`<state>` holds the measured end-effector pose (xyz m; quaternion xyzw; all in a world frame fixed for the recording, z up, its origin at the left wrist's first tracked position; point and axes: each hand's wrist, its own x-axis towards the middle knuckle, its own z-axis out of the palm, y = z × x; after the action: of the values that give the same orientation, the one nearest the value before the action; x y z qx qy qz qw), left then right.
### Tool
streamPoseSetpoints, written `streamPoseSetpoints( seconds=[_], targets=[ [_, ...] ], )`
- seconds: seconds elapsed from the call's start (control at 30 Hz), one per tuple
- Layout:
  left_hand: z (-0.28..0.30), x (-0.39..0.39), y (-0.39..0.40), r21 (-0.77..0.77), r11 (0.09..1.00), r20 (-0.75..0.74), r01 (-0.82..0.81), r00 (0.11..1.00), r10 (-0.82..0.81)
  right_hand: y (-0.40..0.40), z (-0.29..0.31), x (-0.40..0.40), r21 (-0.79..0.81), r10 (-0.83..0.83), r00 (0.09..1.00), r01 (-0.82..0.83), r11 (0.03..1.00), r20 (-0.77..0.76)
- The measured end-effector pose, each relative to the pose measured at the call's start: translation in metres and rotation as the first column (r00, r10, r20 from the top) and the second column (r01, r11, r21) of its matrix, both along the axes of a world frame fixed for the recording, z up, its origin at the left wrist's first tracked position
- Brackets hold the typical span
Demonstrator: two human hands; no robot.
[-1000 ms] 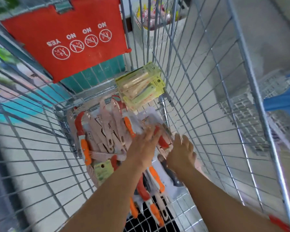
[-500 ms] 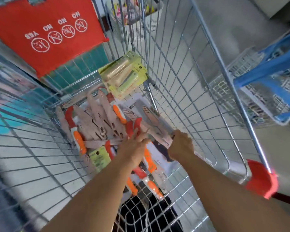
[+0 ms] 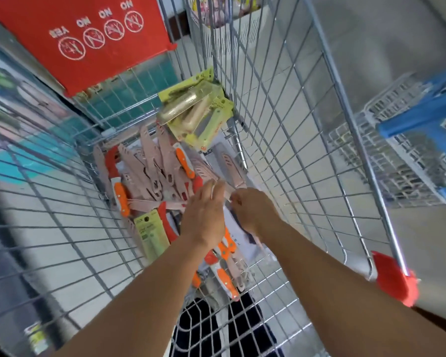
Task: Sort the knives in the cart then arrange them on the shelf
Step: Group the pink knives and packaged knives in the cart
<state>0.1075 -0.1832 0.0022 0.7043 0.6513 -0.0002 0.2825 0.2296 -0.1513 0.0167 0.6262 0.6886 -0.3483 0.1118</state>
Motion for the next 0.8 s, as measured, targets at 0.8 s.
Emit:
streamPoseSetpoints(
  seconds=[0.8],
  targets=[
    [-0.038,0.013,0.041,-0.155,0.897,-0.148,0.414,0.888,-0.435,0.014,-0.058,0.035,-0.090,-0.399,0.912,0.408,0.909,0.099]
  ],
)
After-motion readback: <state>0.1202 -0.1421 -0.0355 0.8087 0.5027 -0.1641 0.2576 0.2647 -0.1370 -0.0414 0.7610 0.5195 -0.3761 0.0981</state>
